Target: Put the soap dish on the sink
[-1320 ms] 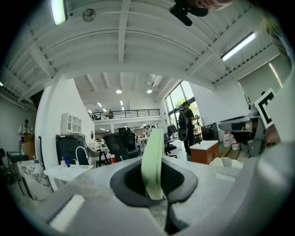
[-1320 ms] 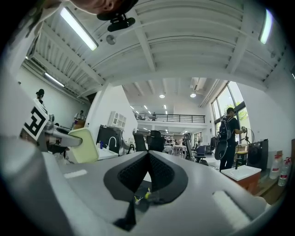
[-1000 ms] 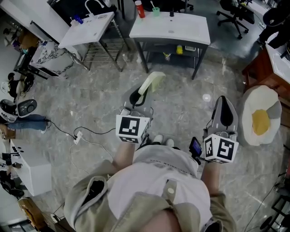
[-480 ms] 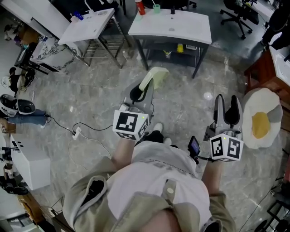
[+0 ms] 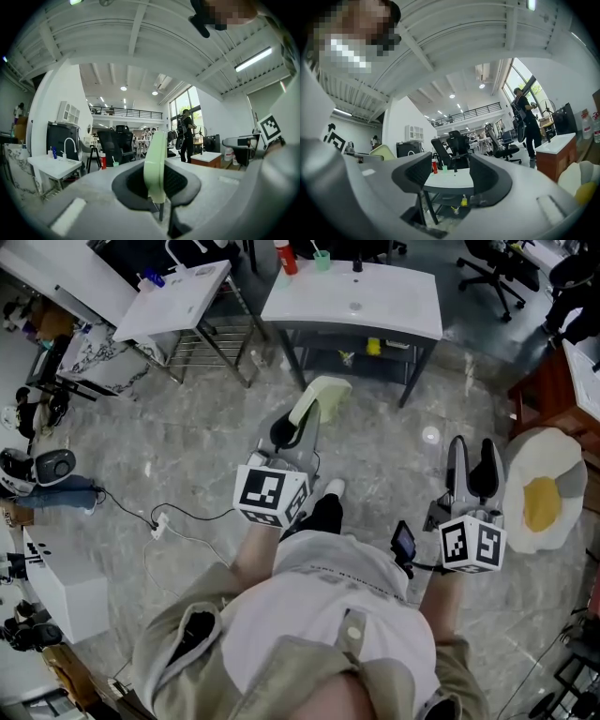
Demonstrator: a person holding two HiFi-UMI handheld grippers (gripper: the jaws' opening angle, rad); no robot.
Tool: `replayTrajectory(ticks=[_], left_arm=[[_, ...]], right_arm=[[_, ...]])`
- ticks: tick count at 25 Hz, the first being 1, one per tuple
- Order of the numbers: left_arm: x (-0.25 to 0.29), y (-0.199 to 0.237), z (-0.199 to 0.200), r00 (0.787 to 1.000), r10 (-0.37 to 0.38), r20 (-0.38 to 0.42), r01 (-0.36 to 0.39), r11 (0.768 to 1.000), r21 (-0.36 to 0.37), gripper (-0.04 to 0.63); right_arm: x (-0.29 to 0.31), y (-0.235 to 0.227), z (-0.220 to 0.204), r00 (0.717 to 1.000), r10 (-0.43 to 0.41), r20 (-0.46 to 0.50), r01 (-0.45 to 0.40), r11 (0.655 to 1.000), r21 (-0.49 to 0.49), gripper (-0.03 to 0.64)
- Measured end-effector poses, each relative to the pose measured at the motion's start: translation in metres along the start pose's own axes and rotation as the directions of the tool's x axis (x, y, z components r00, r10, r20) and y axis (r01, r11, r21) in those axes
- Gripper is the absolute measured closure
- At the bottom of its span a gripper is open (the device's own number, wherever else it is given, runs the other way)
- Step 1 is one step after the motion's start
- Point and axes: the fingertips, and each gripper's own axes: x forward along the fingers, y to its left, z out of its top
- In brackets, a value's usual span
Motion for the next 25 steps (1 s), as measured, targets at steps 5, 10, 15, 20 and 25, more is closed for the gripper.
replayTrajectory(ticks=[5,10,15,20,25], left_arm=[[0.039,0.033,0.005,1.000,-0.017,0.007,0.018,1.000,-0.004,0.565],[0.082,0.072,0.017,0.999,-0.043,0.029,0.044,0.999,-0.003,0.565],[0.119,0.104,0.027,0.995,-0.068,0.068,0.068,0.998,0.000,0.565],[0.149,0.127,0.029,0.992,-0.093,0.086,0.095,0.995,-0.020,0.565],[0.169,0.141,0.023,0.992,-0.107,0.070,0.110,0.993,-0.045,0.565]], right_arm=[[0.044,0.001,-0.003,1.000,-0.019,0.002,0.019,1.000,0.014,0.356],[0.096,0.006,0.003,0.999,-0.043,0.032,0.043,0.999,0.011,0.354],[0.140,0.011,0.007,0.996,-0.061,0.068,0.062,0.998,-0.004,0.354],[0.172,0.011,0.005,0.993,-0.087,0.080,0.088,0.996,-0.005,0.354],[0.192,0.014,-0.002,0.994,-0.098,0.057,0.099,0.995,-0.008,0.354]])
